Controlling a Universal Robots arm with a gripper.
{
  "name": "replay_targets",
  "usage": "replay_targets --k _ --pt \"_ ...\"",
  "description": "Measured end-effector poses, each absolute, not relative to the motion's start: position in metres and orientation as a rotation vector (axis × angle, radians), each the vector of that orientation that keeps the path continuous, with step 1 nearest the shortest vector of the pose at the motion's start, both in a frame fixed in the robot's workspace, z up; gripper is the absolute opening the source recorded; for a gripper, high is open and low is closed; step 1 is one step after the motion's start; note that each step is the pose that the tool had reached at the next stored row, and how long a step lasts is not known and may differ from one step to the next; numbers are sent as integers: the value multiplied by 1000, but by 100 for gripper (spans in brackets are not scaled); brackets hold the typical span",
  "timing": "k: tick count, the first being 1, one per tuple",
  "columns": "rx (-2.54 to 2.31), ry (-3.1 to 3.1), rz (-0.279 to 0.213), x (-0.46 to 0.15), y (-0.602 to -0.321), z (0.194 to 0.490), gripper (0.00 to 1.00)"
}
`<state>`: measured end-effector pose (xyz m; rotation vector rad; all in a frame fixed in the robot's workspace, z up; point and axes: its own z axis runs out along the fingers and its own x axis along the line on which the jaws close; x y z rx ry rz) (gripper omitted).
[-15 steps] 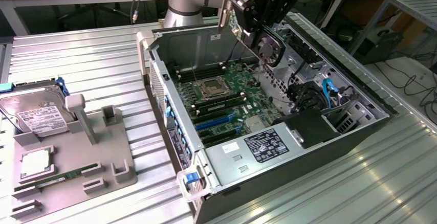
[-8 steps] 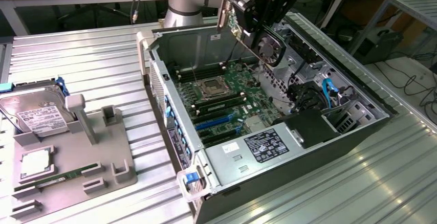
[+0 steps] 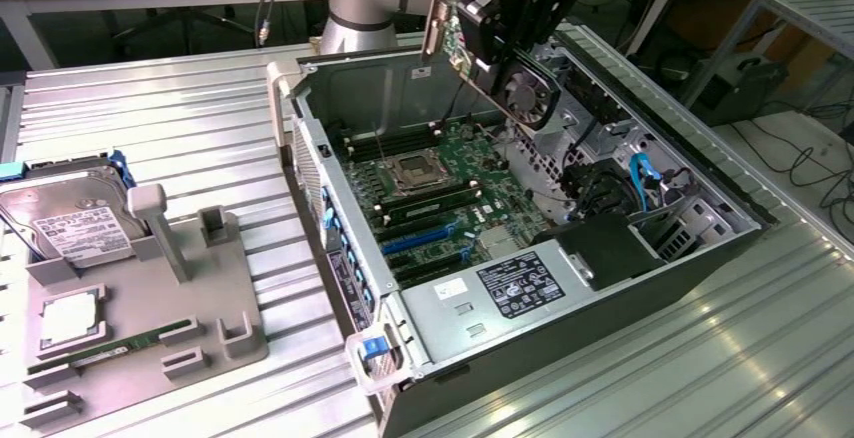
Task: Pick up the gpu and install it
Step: 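Insert the gpu into the slot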
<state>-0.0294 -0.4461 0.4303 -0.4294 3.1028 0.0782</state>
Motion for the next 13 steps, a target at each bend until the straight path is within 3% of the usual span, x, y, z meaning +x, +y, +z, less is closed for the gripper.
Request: replay_targets --k 13 --pt "-524 3090 79 -29 -446 430 28"
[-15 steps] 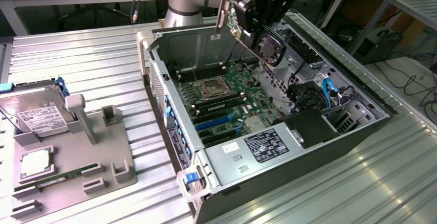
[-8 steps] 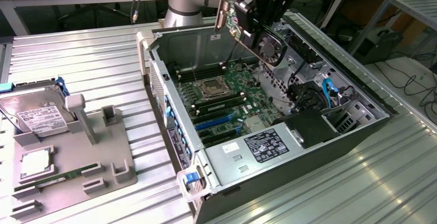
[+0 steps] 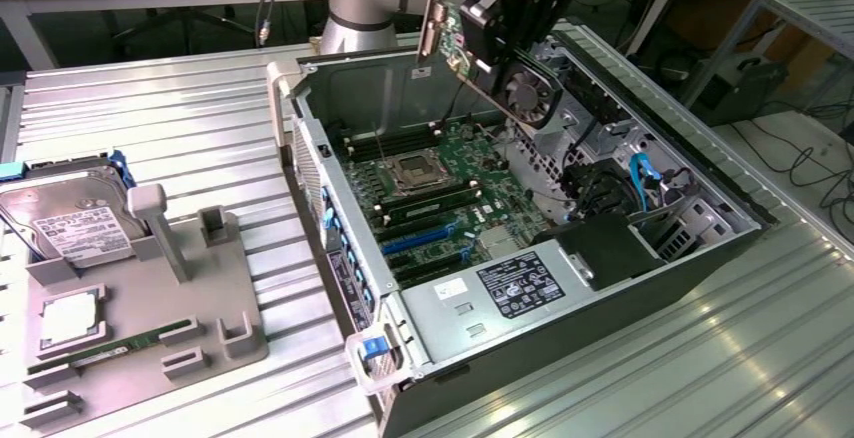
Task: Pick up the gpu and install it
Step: 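Insert the gpu into the slot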
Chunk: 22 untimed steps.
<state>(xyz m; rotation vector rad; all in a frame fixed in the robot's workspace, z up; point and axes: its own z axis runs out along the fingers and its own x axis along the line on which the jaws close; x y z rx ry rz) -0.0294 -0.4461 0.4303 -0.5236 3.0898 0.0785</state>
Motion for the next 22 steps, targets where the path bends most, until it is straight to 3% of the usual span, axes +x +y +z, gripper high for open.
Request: replay_targets --k 22 --pt "-684 3061 79 -29 -446 430 28"
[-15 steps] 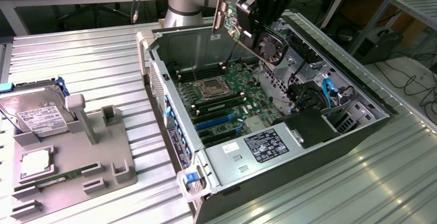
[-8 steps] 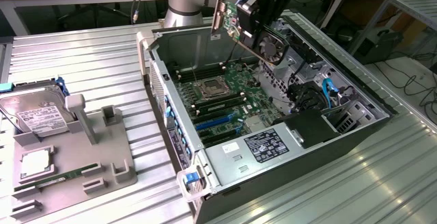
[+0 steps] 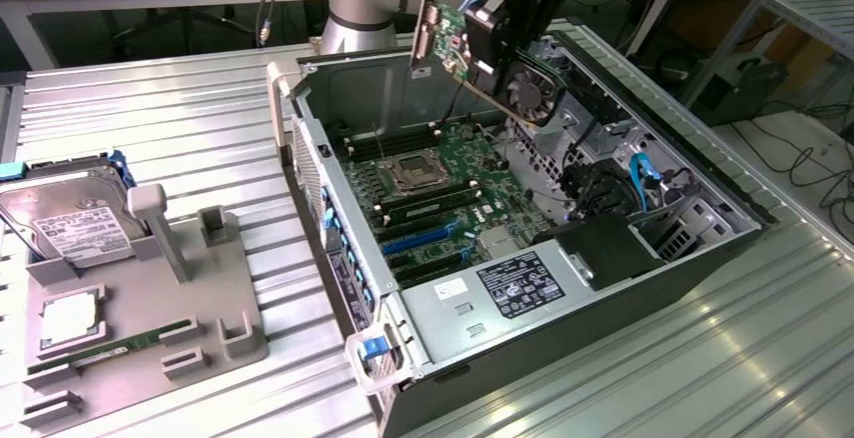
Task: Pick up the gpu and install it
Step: 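Insert the gpu into the slot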
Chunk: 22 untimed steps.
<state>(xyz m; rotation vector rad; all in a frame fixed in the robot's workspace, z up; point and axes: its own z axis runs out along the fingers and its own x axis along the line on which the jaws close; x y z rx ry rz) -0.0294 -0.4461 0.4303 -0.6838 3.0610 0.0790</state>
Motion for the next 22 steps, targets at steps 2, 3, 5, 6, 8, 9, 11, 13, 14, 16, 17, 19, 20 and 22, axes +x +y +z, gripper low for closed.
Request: replay_targets --k 2,3,5,6,8,9,11,13,14,16,17,19,20,22 --pt "-699 3058 79 -29 -446 430 28" --pt "-707 3056 79 -29 -446 430 28" --pt "-727 3052 79 -29 -446 430 28" --pt "-737 3050 79 -29 -446 430 28" --pt "-753 3046 79 -29 -446 430 28" --pt "-760 3044 79 -29 -446 430 28" --pt "-777 3040 79 -29 -446 430 28" --pt "-792 3037 79 -29 -446 430 28" --pt "-801 3034 79 -29 -446 430 28" --pt "-816 3031 79 -29 -446 430 28" --pt "-824 3029 79 -29 -446 430 28" --pt "-842 3024 79 -29 -446 430 28" --pt "-853 3021 79 -29 -446 430 28" --pt "-869 3017 79 -29 -446 430 28"
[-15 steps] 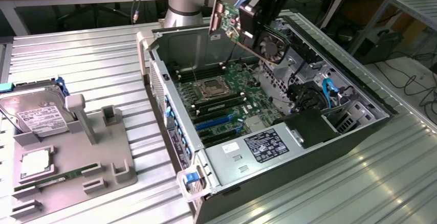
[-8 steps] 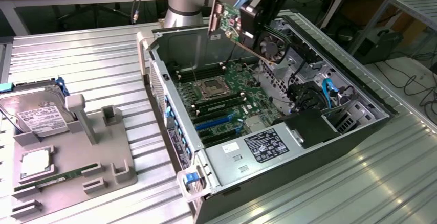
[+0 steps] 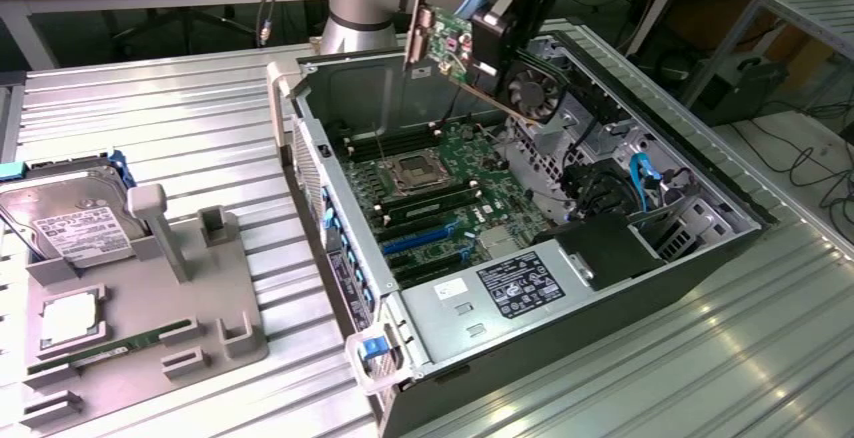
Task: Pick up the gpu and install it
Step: 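Insert the gpu into the slot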
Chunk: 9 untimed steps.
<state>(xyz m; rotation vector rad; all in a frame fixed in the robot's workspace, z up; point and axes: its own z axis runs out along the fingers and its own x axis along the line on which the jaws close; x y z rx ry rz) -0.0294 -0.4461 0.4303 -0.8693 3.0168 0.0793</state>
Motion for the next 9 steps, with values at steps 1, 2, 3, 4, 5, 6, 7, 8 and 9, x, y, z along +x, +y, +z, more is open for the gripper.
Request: replay_targets --k 1,2,3,4,5,6,7,8,9 --pt "-877 3015 79 -29 -446 430 28" --pt "-886 3012 79 -29 -446 430 28" --pt "-895 3010 79 -29 -446 430 28" --pt "-903 3007 79 -29 -446 430 28" --pt "-911 3005 79 -29 -446 430 28" --pt "-919 3003 79 -29 -446 430 28" --pt "-927 3000 79 -29 -446 430 28" --pt "-936 2998 79 -29 -446 430 28" --pt "-944 2996 79 -29 -446 430 28"
